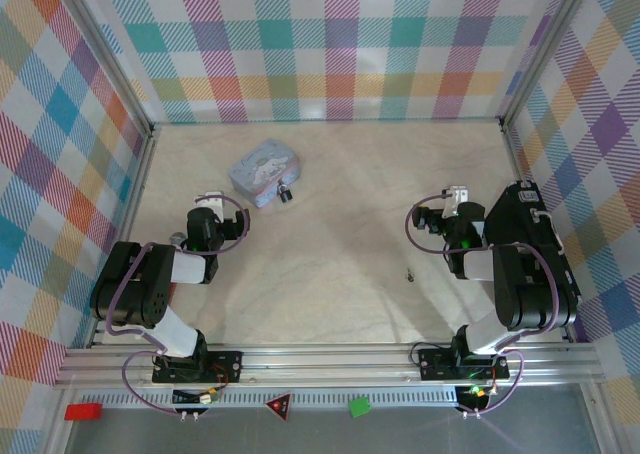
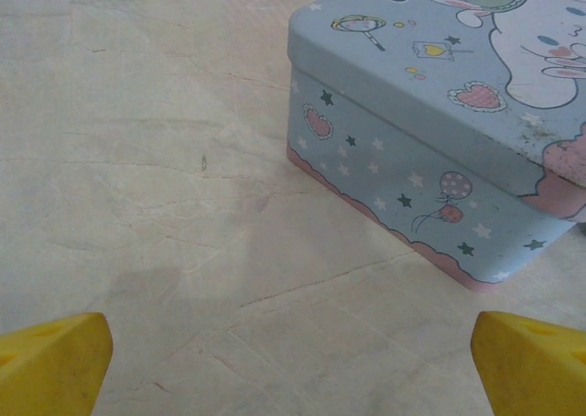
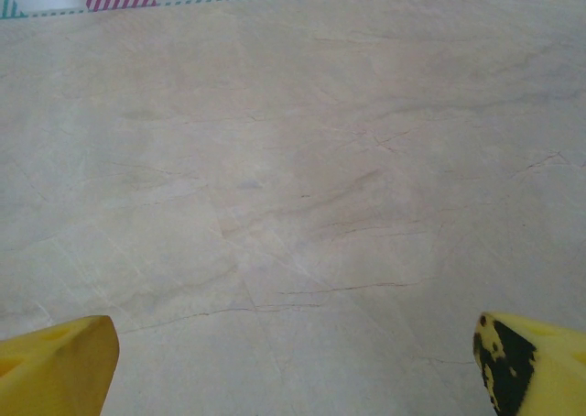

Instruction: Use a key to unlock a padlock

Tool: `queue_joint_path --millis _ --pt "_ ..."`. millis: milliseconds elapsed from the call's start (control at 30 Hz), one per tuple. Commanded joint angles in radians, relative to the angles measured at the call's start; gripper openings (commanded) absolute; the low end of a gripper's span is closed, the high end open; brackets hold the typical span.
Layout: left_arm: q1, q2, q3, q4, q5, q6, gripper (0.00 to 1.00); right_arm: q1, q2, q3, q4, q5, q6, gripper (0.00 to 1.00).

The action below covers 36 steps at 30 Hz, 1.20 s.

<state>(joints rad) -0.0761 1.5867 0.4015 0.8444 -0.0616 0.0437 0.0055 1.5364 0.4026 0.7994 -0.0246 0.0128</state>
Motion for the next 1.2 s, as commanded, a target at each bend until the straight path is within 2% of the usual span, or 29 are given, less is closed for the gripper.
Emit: queue_joint_path --millis 0,67,167,300,367,467,533,600,667,700,733,800,933,1000,1033,1167 --pt "0.000 -0.066 -0.057 0.089 0.041 0.027 1.00 0.011 -0.040 -0.006 0.028 -0.061 -0.045 0.99" --pt "-0.003 -0.121 -0.125 0.164 0.011 0.016 1.00 0.024 -0.116 -0.039 0.018 -0.061 -0.058 0.99" --pt "-0.004 -0.252 -0.182 0.162 -0.001 0.004 1.00 0.037 -0.276 -0.002 -0.216 -0.086 -0.047 0.99" --pt "-0.020 -0.526 -0.121 -0.182 0.012 -0.053 1.00 0.077 -0.475 0.007 -0.352 -0.154 -0.020 0.99" --pt "-0.022 -0.658 -0.072 -0.345 -0.002 -0.131 1.00 0.082 -0.557 0.040 -0.419 -0.204 0.030 0.99" --pt "-0.023 -0.817 0.034 -0.629 -0.059 -0.316 1.00 0.083 -0.649 0.129 -0.571 -0.266 0.116 0.99" --pt "-0.022 -0.883 0.125 -0.847 -0.151 -0.467 1.00 0.082 -0.694 0.201 -0.704 -0.226 0.218 0.99" --pt "-0.022 -0.910 0.203 -1.032 -0.191 -0.585 1.00 0.084 -0.725 0.271 -0.864 -0.100 0.355 0.99" --pt "-0.022 -0.919 0.242 -1.112 -0.170 -0.603 1.00 0.083 -0.744 0.349 -1.091 0.056 0.522 0.99" --pt "-0.022 -0.921 0.260 -1.199 -0.171 -0.618 1.00 0.081 -0.752 0.377 -1.180 0.105 0.585 0.99" --pt "-0.022 -0.921 0.275 -1.258 -0.180 -0.639 1.00 0.077 -0.763 0.379 -1.202 0.106 0.585 0.99" --pt "-0.022 -0.924 0.270 -1.308 -0.143 -0.636 1.00 0.077 -0.793 0.350 -1.194 0.002 0.517 0.99" --pt "-0.022 -0.916 0.185 -1.250 0.094 -0.571 1.00 0.085 -0.766 0.328 -1.276 -0.131 0.499 0.99" --pt "-0.036 -0.896 0.148 -1.221 0.171 -0.559 1.00 0.118 -0.696 0.358 -1.386 -0.118 0.497 1.00" --pt "-0.054 -0.878 0.141 -1.222 0.176 -0.557 1.00 0.151 -0.661 0.368 -1.429 -0.086 0.501 1.00" --pt "-0.184 -0.811 0.130 -1.220 0.117 -0.492 1.00 0.290 -0.592 0.341 -1.485 0.029 0.548 0.99"
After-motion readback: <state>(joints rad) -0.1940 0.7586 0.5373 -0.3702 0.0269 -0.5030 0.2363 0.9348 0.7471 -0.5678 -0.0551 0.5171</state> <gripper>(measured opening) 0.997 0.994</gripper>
